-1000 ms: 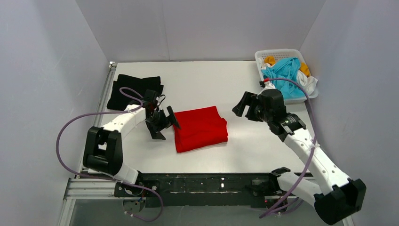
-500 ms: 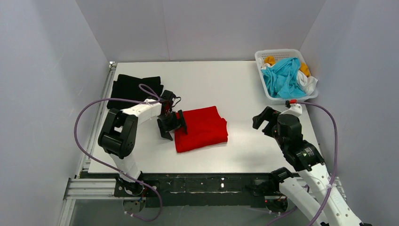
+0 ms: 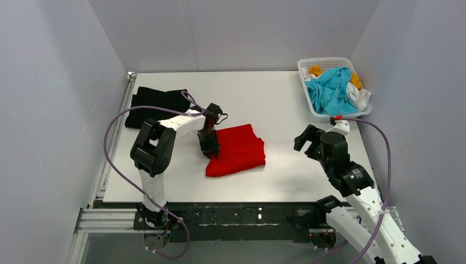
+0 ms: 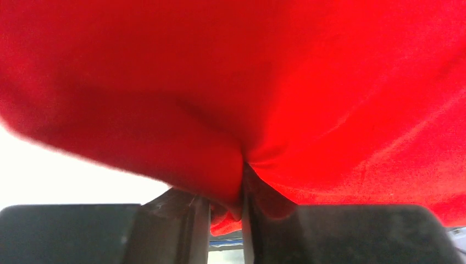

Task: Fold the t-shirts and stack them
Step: Put the neatly folded tshirt into the corner of the board with the left arm

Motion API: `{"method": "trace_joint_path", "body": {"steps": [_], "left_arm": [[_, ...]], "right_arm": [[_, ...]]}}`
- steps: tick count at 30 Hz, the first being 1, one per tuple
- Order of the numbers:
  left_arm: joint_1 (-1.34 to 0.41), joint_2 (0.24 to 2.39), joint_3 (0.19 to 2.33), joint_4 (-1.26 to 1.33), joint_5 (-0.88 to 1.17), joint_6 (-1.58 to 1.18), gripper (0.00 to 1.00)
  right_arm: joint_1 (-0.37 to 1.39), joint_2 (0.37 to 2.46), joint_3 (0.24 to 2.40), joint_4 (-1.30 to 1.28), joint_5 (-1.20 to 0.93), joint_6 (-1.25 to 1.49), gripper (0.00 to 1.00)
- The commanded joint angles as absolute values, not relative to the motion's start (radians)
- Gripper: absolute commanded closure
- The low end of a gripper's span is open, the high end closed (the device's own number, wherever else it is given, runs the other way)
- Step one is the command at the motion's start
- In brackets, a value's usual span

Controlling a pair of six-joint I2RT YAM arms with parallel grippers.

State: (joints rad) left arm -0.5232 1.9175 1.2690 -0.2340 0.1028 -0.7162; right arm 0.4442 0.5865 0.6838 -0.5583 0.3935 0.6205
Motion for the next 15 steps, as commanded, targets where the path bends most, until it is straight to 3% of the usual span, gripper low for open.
{"method": "trace_joint_path", "body": {"steps": [1,2,15], "left_arm": [[-0.533,2.033,1.296,-0.298,-0.02,-0.664,0.95],[-0.535,2.033,1.318,-0.311,-0.034,-0.636,1.0],[-0.476,2.02,1.667,-0.519,-0.404,-0.063,1.0]], "right_arm": [[0.439,0.595,0.684,-0.523,0.394,0.586,0.02],[0.439,0.595,0.684,-0.522,0.395,0.579,0.02],[0.439,0.62,0.673,-0.495,0.432,0.512,0.02]]}}
